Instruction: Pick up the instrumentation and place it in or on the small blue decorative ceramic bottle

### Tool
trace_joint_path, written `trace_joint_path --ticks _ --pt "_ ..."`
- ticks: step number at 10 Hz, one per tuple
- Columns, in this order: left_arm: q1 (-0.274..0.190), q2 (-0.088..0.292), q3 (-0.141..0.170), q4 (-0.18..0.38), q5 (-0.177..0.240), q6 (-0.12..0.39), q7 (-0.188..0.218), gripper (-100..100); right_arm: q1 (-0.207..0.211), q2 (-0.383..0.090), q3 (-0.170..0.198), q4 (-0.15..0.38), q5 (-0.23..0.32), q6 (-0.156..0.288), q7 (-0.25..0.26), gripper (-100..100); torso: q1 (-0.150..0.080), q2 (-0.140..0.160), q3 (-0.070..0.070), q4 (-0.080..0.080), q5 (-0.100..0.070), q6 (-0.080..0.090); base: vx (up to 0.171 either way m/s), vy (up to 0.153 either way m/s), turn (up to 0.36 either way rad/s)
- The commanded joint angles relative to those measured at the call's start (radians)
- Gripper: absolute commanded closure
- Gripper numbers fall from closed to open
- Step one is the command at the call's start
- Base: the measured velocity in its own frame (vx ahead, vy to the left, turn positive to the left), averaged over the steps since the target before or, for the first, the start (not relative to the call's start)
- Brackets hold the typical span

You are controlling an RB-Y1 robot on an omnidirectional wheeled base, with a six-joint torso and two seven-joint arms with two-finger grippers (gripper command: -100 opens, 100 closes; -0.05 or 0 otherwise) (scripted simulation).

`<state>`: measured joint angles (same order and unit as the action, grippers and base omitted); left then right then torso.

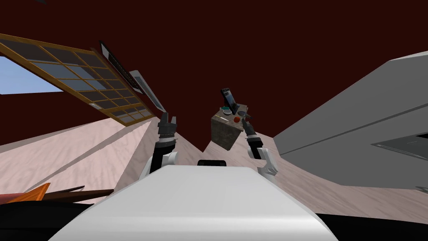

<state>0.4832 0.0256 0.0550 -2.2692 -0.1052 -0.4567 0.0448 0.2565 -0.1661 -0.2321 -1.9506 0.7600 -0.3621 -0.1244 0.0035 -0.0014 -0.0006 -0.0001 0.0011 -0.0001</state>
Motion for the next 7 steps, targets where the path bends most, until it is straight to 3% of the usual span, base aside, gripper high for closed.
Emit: trace_joint_path --ticks 1,4,7 --pt "0.000 0.000 0.000 0.000 0.000 0.000 0.000 0 -0.018 -0.006 -0.017 0.042 0.050 0.044 -0.011 -100 0.000 0.000 0.000 0.000 0.000 0.000 0.025 0.077 0.006" --pt "0.000 0.000 0.000 0.000 0.000 0.000 0.000 0 -0.030 -0.010 -0.028 0.071 0.118 0.074 -0.018 -100 0.000 -0.001 -0.001 0.000 0.000 0.000 0.021 0.048 0.006" --pt "0.000 0.000 0.000 0.000 0.000 0.000 0.000 0 -0.053 -0.022 -0.045 0.130 0.203 0.139 -0.031 -100 -0.002 -0.002 -0.001 -0.001 0.000 0.000 0.045 0.025 0.015"
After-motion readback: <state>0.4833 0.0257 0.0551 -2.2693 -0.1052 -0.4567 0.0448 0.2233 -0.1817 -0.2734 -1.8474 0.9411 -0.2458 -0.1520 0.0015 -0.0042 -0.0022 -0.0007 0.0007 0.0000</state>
